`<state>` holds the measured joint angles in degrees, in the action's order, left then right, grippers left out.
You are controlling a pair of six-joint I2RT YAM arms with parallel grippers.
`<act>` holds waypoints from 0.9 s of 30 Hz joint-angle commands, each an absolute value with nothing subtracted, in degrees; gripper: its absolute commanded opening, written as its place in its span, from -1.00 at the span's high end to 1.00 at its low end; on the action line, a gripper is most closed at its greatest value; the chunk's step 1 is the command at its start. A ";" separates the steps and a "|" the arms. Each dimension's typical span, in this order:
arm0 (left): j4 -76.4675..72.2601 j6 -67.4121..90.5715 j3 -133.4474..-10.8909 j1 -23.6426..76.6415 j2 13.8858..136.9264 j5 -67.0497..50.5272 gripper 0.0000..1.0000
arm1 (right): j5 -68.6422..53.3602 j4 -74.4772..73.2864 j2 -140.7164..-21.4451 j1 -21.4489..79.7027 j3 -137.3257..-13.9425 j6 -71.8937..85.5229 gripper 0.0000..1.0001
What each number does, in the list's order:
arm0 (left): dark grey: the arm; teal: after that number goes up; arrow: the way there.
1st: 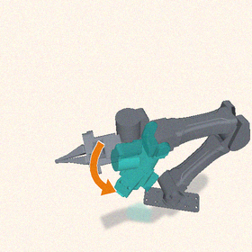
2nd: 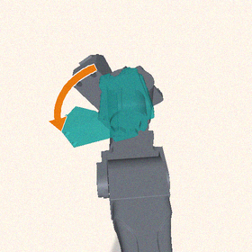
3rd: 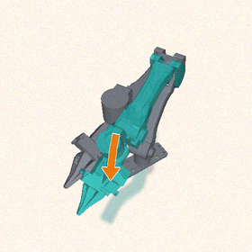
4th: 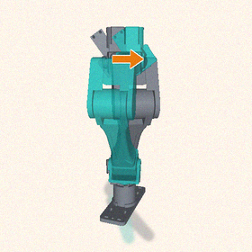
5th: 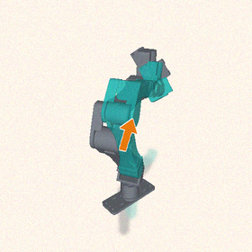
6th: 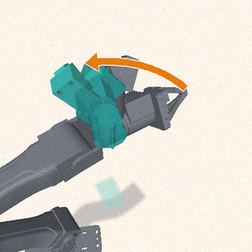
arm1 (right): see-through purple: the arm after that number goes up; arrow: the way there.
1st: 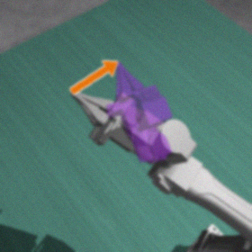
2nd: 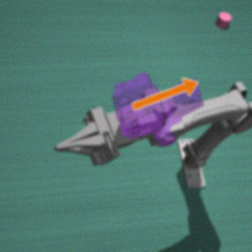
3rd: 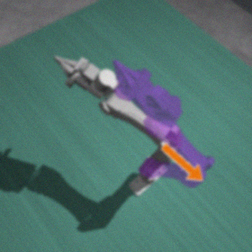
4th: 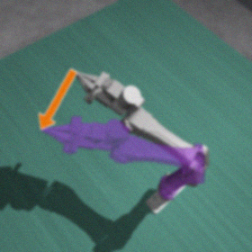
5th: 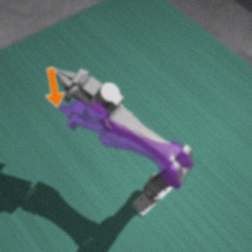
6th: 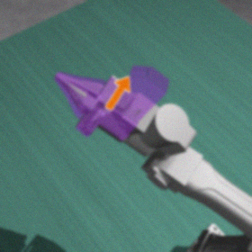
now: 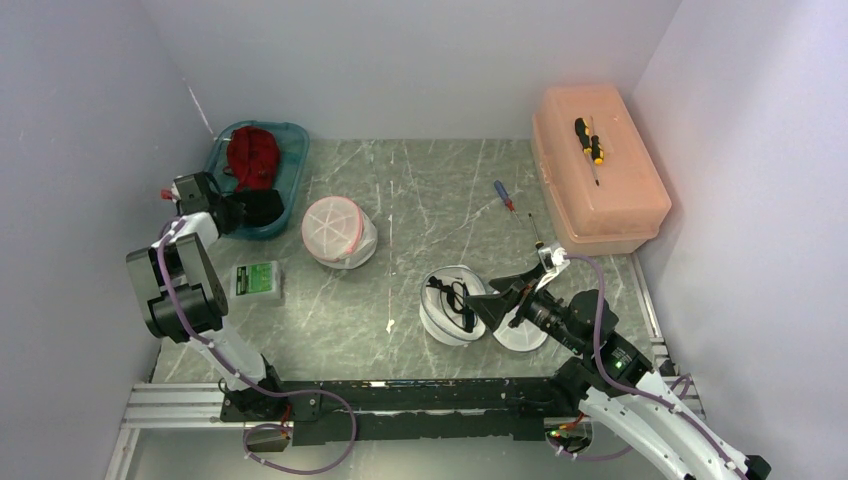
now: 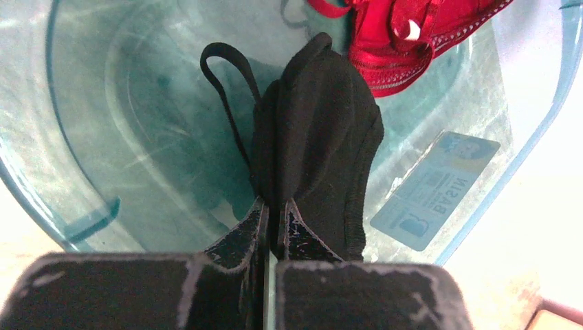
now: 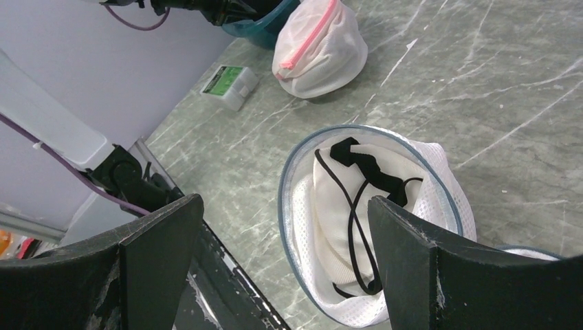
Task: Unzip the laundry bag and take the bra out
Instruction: Place the bra in the bin.
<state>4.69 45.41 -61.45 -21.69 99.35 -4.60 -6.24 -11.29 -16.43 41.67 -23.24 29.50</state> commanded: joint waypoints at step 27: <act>17.45 40.44 -67.32 -19.96 73.56 -4.25 -0.47 | -1.55 -12.43 -18.39 41.81 -27.96 28.84 -0.93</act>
<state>13.45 41.04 -63.64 -21.76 80.71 -3.66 -4.05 -13.72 -17.08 41.67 -24.38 28.05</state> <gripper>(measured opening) 0.736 0.951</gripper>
